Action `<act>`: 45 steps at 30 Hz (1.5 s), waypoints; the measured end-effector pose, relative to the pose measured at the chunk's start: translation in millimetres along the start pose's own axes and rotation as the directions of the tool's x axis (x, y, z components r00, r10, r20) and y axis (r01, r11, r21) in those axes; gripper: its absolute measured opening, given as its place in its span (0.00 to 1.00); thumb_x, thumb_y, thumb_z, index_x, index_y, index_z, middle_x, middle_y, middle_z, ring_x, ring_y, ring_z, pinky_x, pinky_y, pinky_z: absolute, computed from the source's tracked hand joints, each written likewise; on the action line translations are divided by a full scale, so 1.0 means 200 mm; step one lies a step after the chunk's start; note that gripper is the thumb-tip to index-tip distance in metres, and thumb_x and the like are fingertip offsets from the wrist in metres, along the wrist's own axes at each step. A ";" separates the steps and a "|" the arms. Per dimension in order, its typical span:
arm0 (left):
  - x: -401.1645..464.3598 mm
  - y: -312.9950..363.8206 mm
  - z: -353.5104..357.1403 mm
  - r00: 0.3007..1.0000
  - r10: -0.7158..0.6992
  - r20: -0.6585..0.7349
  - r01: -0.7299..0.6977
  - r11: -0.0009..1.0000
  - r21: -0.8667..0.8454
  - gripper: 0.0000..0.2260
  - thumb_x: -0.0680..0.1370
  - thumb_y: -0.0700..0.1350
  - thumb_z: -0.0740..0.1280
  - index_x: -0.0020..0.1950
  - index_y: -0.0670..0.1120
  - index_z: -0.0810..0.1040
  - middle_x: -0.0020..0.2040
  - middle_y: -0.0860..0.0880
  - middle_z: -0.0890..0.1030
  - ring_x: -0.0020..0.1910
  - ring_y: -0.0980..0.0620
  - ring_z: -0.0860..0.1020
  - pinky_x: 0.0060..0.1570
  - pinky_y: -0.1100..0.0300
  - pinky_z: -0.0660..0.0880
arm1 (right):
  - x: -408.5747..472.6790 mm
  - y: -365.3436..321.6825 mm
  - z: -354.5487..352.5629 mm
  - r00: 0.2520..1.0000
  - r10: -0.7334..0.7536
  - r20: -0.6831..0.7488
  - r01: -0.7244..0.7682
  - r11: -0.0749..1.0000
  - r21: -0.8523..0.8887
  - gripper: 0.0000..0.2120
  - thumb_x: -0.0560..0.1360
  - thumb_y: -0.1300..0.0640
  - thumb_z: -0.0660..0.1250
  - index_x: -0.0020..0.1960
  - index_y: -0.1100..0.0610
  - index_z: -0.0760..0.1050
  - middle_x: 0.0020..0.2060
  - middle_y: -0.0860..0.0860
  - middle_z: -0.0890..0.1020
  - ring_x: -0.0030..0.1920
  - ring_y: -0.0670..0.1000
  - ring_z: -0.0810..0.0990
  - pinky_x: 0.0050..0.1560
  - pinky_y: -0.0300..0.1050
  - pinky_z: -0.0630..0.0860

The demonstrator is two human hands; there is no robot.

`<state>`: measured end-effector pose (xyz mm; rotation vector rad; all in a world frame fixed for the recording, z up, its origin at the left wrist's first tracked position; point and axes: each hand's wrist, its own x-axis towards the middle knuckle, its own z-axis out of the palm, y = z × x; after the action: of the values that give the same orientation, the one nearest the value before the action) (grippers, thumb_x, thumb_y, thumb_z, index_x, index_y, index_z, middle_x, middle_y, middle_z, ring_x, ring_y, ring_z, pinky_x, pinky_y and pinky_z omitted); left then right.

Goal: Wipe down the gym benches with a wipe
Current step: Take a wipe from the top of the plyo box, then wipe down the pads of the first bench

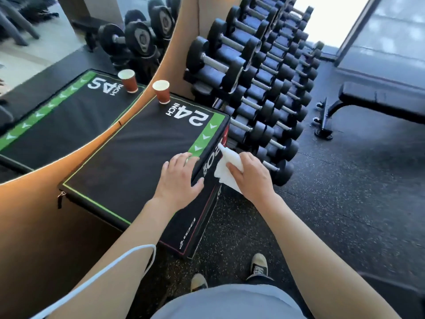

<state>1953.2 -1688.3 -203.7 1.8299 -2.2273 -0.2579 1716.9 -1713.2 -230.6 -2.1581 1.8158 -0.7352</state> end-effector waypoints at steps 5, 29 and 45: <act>0.04 0.33 0.06 0.990 0.141 0.000 -0.141 0.990 -0.032 0.28 0.79 0.54 0.70 0.76 0.45 0.73 0.75 0.45 0.72 0.76 0.43 0.68 0.74 0.40 0.66 | -0.21 0.25 -0.24 0.989 0.108 -0.103 -0.113 0.993 -0.043 0.15 0.84 0.42 0.63 0.50 0.54 0.70 0.44 0.46 0.75 0.43 0.50 0.74 0.40 0.47 0.67; -0.27 2.35 0.74 0.840 0.520 0.156 -0.500 0.853 -0.151 0.28 0.80 0.56 0.68 0.78 0.47 0.71 0.77 0.46 0.70 0.78 0.45 0.65 0.77 0.43 0.64 | -1.70 1.69 -1.34 0.803 0.519 -0.294 -0.542 0.840 0.001 0.14 0.84 0.44 0.64 0.47 0.51 0.66 0.42 0.47 0.73 0.40 0.51 0.72 0.38 0.47 0.66; -0.33 2.73 0.95 0.644 0.723 0.250 -0.670 0.691 -0.273 0.29 0.81 0.58 0.67 0.79 0.49 0.68 0.78 0.48 0.69 0.79 0.45 0.64 0.77 0.42 0.63 | -2.15 1.72 -1.53 0.614 0.689 -0.386 -0.757 0.653 -0.040 0.15 0.83 0.44 0.64 0.48 0.55 0.69 0.44 0.50 0.76 0.43 0.53 0.73 0.41 0.48 0.66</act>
<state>1397.8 -1519.4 -231.5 0.7479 -2.8583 -0.6024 1220.4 -1325.0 -234.1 -1.1602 2.7696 -0.7486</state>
